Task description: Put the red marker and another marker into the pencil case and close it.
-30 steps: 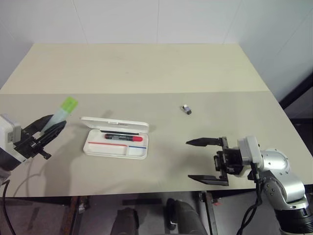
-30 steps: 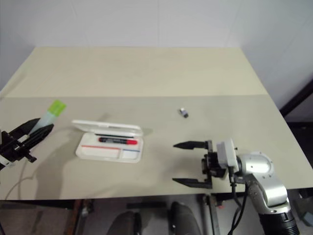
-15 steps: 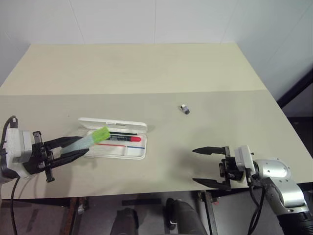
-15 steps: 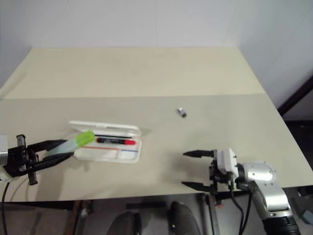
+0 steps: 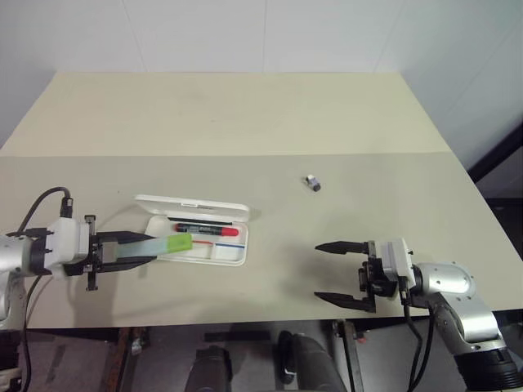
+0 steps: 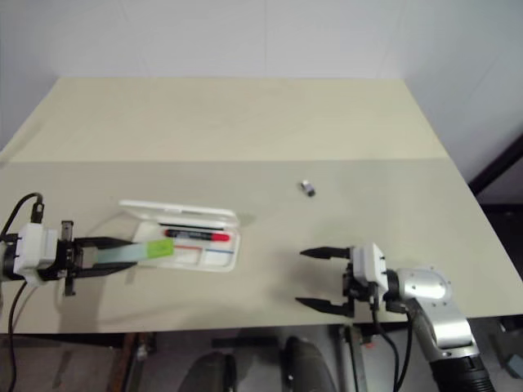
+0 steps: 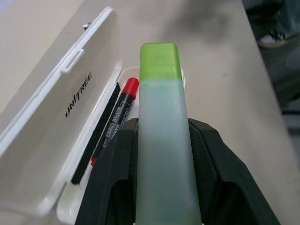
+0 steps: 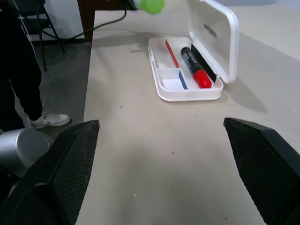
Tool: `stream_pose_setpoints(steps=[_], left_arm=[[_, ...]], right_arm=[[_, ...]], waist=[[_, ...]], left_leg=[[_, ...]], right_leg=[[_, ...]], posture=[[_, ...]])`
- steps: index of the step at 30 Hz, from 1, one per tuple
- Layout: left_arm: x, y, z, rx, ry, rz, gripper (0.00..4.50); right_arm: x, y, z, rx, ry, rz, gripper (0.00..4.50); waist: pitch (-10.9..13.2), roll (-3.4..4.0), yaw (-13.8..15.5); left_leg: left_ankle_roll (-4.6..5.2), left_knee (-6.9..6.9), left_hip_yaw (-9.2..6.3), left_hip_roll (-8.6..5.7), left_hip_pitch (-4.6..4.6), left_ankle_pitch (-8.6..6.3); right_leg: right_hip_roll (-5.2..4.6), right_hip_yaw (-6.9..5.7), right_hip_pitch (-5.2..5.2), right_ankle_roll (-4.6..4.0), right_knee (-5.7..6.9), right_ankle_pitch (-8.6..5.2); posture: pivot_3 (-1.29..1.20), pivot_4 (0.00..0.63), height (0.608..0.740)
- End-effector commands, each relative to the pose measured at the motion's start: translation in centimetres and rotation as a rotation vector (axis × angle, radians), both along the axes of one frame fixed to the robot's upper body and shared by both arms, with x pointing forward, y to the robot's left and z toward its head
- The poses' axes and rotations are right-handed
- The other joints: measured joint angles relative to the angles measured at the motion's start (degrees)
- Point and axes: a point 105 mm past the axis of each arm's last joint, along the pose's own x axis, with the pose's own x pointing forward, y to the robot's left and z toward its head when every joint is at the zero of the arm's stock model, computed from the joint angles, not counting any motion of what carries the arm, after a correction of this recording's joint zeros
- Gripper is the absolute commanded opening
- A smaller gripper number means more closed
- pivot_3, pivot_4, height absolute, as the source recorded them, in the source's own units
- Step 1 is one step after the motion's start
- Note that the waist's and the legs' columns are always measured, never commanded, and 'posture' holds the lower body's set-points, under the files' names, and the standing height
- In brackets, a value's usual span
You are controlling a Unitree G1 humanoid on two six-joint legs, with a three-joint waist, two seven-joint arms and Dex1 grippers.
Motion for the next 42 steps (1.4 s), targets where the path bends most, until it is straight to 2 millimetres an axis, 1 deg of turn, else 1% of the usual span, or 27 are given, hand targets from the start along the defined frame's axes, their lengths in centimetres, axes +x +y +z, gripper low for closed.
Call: stream_pose_setpoints(steps=[1, 6, 9, 13, 17, 22, 26, 30, 35, 42], left_arm=[[0.4, -0.6, -0.1, 0.024, -0.018, -0.038, 1.11], [0.9, -1.3, -0.5, 0.047, -0.005, -0.084, 1.11], [1.2, -1.4, -0.8, 0.06, 0.005, -0.094, 1.11], [1.5, -1.5, -1.1, 0.074, 0.015, -0.099, 1.11], [1.8, -1.3, -1.3, 0.097, 0.014, -0.098, 1.11], [2.4, -1.3, -1.3, 0.118, 0.002, -0.079, 1.11], [2.4, -0.3, -1.1, 0.152, 0.011, -0.046, 1.11], [2.2, 0.1, -0.8, 0.163, 0.009, -0.035, 1.11], [2.1, 0.5, -1.4, 0.174, 0.029, -0.027, 1.11], [2.4, 0.5, -1.9, 0.179, 0.037, -0.023, 1.11]], right_arm=[[-0.2, 0.2, 0.6, 0.015, -0.033, -0.006, 4.5], [0.7, 0.1, 1.4, 0.093, -0.008, -0.097, 4.5], [0.3, 0.1, 1.2, 0.086, -0.009, -0.083, 4.5], [0.4, 0.4, 1.7, 0.147, -0.009, -0.097, 4.5], [0.4, 0.8, 2.1, 0.185, -0.013, -0.101, 4.5], [0.4, 1.0, 2.0, 0.18, -0.02, -0.104, 4.5], [0.4, 1.0, 2.1, 0.182, -0.025, -0.113, 4.5], [0.7, 1.1, 3.2, 0.217, -0.047, -0.122, 4.5], [0.8, 2.2, 4.9, 0.235, -0.1, -0.06, 4.5], [0.8, 2.7, 6.2, 0.25, -0.107, -0.014, 4.5]], waist=[[0.0, 0.0, -0.09], [0.0, 0.0, -0.38], [0.0, 0.0, -0.41], [0.0, 0.0, -0.37], [0.0, 0.0, -0.38], [0.0, 0.0, -0.37], [0.0, 0.0, -0.41], [0.0, 0.0, -0.43], [0.0, 0.0, -0.45], [0.0, 0.0, -0.31]], left_leg=[[0.0, 0.0, 0.02, 0.0, 0.0, 0.0], [0.0, 0.04, 0.02, 0.02, 0.03, 0.0], [0.0, 0.06, 0.03, 0.02, 0.07, 0.02], [0.0, 0.06, 0.02, 0.03, 0.06, 0.02], [0.0, 0.07, 0.03, 0.03, 0.06, 0.02], [0.0, 0.09, 0.03, 0.03, 0.06, 0.02], [0.0, 0.09, 0.03, 0.03, 0.06, 0.02], [0.0, 0.09, 0.04, 0.04, 0.07, 0.02], [0.0, 0.13, 0.04, 0.05, 0.08, 0.02], [0.0, 0.1, 0.04, 0.06, 0.08, 0.02]], right_leg=[[0.0, 0.01, 0.0, 0.01, 0.01, 0.0], [0.05, 0.02, 0.0, 0.01, 0.11, -0.01], [0.05, 0.05, 0.0, 0.01, 0.19, -0.01], [0.09, 0.05, 0.0, 0.01, 0.2, -0.02], [0.1, 0.06, 0.0, 0.01, 0.21, -0.02], [0.1, 0.06, 0.0, 0.01, 0.23, -0.02], [0.11, 0.06, 0.0, 0.01, 0.24, -0.02], [0.12, 0.06, 0.0, 0.01, 0.25, -0.02], [0.12, 0.07, 0.0, 0.01, 0.3, -0.02], [0.14, 0.07, 0.0, -0.02, 0.29, -0.05]], posture=[[0.0, 0.15, 0.74], [0.0, 0.15, 0.74], [0.0, 0.15, 0.74], [0.0, 0.15, 0.74], [0.0, 0.15, 0.74], [0.0, 0.15, 0.74], [0.0, 0.15, 0.74], [0.0, 0.15, 0.74], [0.0, 0.15, 0.74], [0.0, 0.15, 0.74]])
